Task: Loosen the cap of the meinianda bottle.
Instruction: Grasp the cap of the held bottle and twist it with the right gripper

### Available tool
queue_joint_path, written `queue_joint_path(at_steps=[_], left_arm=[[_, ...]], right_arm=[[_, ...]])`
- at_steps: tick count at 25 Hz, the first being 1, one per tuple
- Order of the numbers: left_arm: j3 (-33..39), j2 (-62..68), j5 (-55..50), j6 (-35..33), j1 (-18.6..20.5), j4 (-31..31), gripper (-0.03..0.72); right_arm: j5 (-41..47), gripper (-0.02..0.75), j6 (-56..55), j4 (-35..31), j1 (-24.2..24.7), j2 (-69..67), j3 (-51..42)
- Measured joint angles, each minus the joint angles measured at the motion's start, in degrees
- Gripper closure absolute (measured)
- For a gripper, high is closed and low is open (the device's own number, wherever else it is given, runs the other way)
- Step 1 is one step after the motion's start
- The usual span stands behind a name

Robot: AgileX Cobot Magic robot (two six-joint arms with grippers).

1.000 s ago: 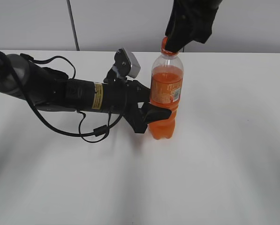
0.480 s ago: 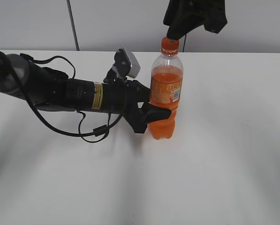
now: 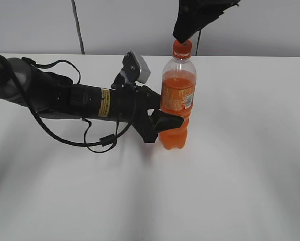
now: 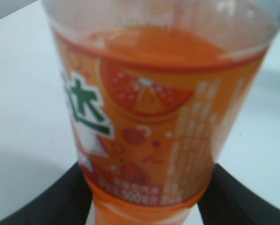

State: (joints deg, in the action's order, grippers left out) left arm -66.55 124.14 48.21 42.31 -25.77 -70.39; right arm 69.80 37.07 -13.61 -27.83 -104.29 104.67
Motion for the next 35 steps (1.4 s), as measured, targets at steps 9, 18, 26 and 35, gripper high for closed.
queue_joint_path(at_steps=[9,18,26,35], left_arm=[[0.00,0.00,0.00,0.00,0.00,0.00,0.284],[0.00,0.00,0.00,0.00,0.00,0.00,0.284],[0.00,0.00,0.05,0.00,0.00,0.00,0.284],[0.00,0.00,0.05,0.00,0.00,0.00,0.284]], right_arm=[[0.00,0.192,-24.09,3.00,0.00,-0.28,0.00],[0.00,0.211,-24.91,3.05,0.00,-3.47,0.00],[0.00,0.355,-24.99,2.93,0.00,-3.86,0.00],[0.00,0.367,-24.99,2.47,0.00,-3.86,0.00]])
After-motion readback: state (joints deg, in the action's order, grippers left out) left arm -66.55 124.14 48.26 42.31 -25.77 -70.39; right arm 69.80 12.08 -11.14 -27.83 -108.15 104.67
